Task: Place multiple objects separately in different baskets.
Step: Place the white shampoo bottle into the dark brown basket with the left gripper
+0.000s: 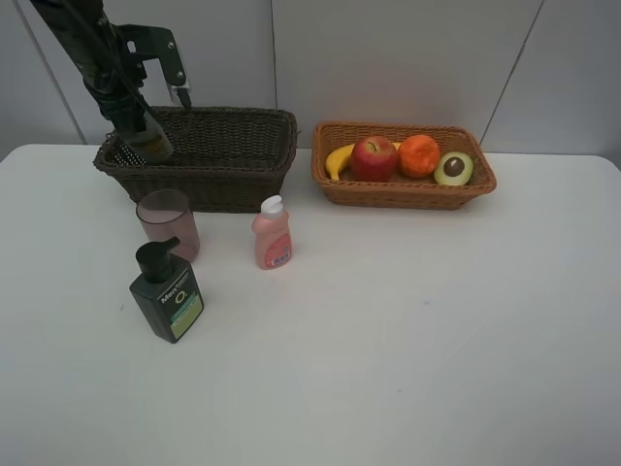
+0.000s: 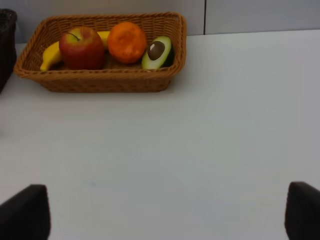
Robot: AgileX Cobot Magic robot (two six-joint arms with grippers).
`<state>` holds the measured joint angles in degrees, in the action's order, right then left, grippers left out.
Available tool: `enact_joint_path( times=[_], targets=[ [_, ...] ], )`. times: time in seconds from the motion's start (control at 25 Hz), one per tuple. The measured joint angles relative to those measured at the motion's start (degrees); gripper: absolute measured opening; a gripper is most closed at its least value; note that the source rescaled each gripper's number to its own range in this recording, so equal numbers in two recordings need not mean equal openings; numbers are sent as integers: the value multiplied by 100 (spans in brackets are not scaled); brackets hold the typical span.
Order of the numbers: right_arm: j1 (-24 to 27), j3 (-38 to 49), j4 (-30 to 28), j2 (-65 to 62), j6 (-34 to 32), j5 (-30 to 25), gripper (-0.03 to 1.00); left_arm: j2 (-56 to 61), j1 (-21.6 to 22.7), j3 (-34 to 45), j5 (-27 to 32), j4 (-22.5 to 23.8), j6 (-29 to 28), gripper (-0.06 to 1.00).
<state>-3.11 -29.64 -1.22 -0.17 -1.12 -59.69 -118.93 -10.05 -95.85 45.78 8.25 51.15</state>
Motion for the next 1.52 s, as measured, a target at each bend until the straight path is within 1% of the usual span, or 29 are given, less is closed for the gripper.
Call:
enact_joint_path(
  times=[0.08, 0.12, 0.28, 0.36, 0.44, 0.64, 1.04, 1.32, 1.52],
  targets=[
    [0, 0, 0, 0, 0, 0, 100, 0, 0, 0, 6, 0, 0, 49],
    [0, 0, 0, 0, 0, 0, 100, 0, 0, 0, 6, -6, -25, 52],
    [0, 0, 0, 0, 0, 0, 100, 6, 0, -27, -35, -12, -148, 71],
    [0, 0, 0, 0, 0, 0, 100, 6, 0, -27, -42, -12, -152, 78],
    [0, 0, 0, 0, 0, 0, 100, 6, 0, -27, -36, -12, -152, 82],
    [0, 0, 0, 0, 0, 0, 100, 6, 0, -27, 84, -12, -154, 89],
    [0, 0, 0, 0, 0, 0, 100, 6, 0, -27, 136, -12, -159, 93],
    [0, 0, 0, 0, 0, 0, 100, 6, 0, -27, 136, -12, -152, 93],
    [0, 0, 0, 0, 0, 0, 100, 6, 0, -27, 234, 0, 134, 93]
  ],
)
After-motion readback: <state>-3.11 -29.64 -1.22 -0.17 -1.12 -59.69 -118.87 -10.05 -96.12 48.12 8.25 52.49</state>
